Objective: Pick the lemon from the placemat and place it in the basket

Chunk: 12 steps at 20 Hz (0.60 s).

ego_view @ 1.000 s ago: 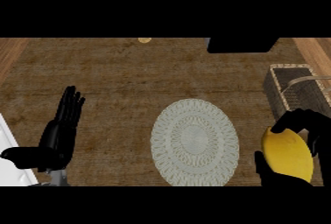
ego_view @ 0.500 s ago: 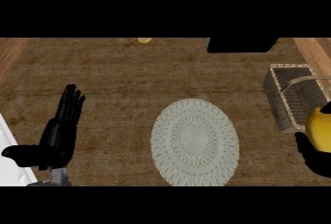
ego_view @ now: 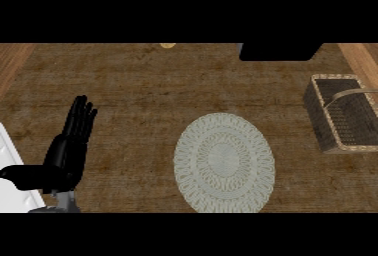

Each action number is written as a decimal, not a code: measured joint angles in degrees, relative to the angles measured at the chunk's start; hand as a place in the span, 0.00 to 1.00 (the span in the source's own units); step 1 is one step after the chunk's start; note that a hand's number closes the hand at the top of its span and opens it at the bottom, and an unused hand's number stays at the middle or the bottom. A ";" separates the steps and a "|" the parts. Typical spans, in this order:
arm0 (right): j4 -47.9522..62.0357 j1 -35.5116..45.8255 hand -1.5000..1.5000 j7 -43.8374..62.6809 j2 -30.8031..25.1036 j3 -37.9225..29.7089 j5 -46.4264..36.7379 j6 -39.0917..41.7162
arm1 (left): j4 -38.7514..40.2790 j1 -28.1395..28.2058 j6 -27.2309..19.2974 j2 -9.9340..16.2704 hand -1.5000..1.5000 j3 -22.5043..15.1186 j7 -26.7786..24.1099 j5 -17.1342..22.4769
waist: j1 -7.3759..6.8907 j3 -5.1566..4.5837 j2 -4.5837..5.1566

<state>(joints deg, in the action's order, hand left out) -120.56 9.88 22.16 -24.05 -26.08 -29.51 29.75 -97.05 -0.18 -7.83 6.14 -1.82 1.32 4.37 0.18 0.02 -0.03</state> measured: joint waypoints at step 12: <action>15.97 -1.18 1.00 -14.53 -2.78 -2.04 -3.01 -5.30 | -0.51 0.03 0.15 -1.62 0.50 -0.36 0.25 -1.69 | -0.28 -0.01 0.04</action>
<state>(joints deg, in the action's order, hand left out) -104.59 8.70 7.63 -26.83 -28.12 -32.52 24.45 -97.56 -0.15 -7.68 4.53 -2.19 1.57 2.68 -0.10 0.02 0.01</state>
